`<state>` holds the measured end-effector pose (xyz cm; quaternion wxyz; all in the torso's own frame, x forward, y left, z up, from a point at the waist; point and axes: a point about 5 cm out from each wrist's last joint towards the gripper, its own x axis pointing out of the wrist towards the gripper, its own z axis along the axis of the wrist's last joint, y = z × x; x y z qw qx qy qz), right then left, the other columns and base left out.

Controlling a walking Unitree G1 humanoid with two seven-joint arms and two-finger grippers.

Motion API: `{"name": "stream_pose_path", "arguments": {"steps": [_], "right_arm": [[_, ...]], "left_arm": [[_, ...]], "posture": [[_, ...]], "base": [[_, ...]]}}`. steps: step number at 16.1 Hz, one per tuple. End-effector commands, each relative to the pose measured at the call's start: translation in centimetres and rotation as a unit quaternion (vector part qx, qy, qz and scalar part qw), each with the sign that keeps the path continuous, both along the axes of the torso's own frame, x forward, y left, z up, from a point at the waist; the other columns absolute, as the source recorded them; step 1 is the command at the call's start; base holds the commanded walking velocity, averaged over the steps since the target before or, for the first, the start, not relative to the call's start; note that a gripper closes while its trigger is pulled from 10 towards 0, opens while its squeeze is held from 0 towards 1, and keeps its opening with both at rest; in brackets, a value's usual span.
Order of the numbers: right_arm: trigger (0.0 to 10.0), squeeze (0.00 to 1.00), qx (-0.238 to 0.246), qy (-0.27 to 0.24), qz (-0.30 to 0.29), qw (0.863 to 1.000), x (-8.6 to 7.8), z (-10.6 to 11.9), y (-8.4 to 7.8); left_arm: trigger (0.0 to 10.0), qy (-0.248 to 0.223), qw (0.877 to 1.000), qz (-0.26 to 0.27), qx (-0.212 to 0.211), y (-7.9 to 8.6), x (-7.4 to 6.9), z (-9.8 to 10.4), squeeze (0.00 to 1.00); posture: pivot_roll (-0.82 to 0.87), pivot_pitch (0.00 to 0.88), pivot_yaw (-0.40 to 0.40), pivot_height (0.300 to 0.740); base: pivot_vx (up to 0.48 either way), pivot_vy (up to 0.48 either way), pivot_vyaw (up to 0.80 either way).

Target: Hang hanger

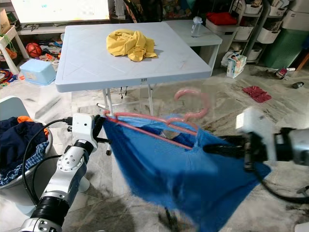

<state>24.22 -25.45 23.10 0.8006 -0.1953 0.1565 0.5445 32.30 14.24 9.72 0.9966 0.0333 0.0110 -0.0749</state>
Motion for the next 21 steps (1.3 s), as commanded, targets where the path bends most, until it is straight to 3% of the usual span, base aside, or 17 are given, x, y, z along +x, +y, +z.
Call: {"name": "stream_pose_path", "arguments": {"steps": [1,3,4,6,7,8,9,11,14,16,19,21], "right_arm": [[10.0,0.00,0.007,-0.016,0.007,1.000,-0.5,1.8,-0.6],[10.0,0.00,0.063,-0.047,-0.027,0.997,0.6,2.4,-0.2],[10.0,0.00,0.091,-0.071,-0.093,0.989,2.3,1.8,0.1],[10.0,0.00,0.098,-0.079,-0.121,0.985,3.2,0.3,1.4],[10.0,0.00,0.104,-0.068,-0.120,0.985,3.3,-1.8,3.5],[10.0,0.00,0.103,-0.064,-0.120,0.985,3.3,-2.5,4.1],[10.0,0.00,0.080,-0.066,-0.113,0.988,3.4,-3.5,4.5],[10.0,0.00,0.035,-0.078,-0.108,0.991,4.2,-4.9,4.9],[10.0,0.00,0.015,-0.100,-0.121,0.987,6.5,-6.1,5.9],[10.0,0.00,0.004,-0.129,-0.133,0.983,8.4,-6.8,6.4],[10.0,0.00,-0.019,-0.135,-0.119,0.983,9.5,-7.7,6.7],[10.0,0.00,-0.043,-0.117,-0.076,0.989,9.5,-8.3,6.1]], "left_arm": [[0.0,0.021,0.999,0.042,-0.012,2.0,0.1,-0.5,0.00],[0.0,0.028,0.999,0.022,-0.039,1.4,0.4,-0.4,0.00],[0.0,0.028,0.998,-0.012,-0.047,0.1,0.2,-0.3,0.00],[0.0,0.032,0.997,-0.061,-0.036,-1.6,-0.4,-0.6,0.00],[4.8,0.036,0.989,-0.142,-0.008,-4.0,-1.7,-1.2,0.00],[7.3,0.034,0.983,-0.178,-0.006,-4.9,-2.3,-1.2,0.00],[10.0,0.021,0.977,-0.213,-0.004,-5.7,-3.0,-1.0,1.00],[10.0,0.009,0.969,-0.246,-0.015,-6.2,-3.6,-0.4,1.00],[10.0,-0.003,0.943,-0.334,-0.005,-6.2,-4.9,0.7,1.00],[10.0,-0.011,0.923,-0.386,0.000,-5.5,-5.9,1.9,1.00],[10.0,-0.030,0.913,-0.407,0.005,-4.2,-6.1,4.2,1.00],[10.0,-0.043,0.895,-0.443,0.031,-3.5,-6.9,5.4,1.00]], "posture": [[-0.06,0.020,-0.050,0.740],[-0.06,0.019,-0.048,0.740],[-0.06,0.018,-0.048,0.740],[-0.05,0.017,-0.050,0.740],[-0.03,0.019,-0.053,0.740],[-0.03,0.019,-0.053,0.740],[-0.02,0.021,-0.056,0.740],[-0.02,0.022,-0.056,0.740],[0.00,0.013,-0.052,0.740],[0.02,0.008,-0.053,0.740],[0.03,0.005,-0.057,0.740],[0.04,0.004,-0.067,0.740]], "base": [[0.000,0.000,0.00],[0.000,0.000,0.00],[0.000,0.000,0.00],[0.000,0.000,0.00],[0.000,0.000,0.00],[0.000,0.000,0.00],[0.000,0.000,0.00],[0.000,0.000,0.00],[0.000,0.000,0.00],[0.000,0.000,0.00],[0.000,0.000,0.00],[0.000,0.000,0.00]]}}
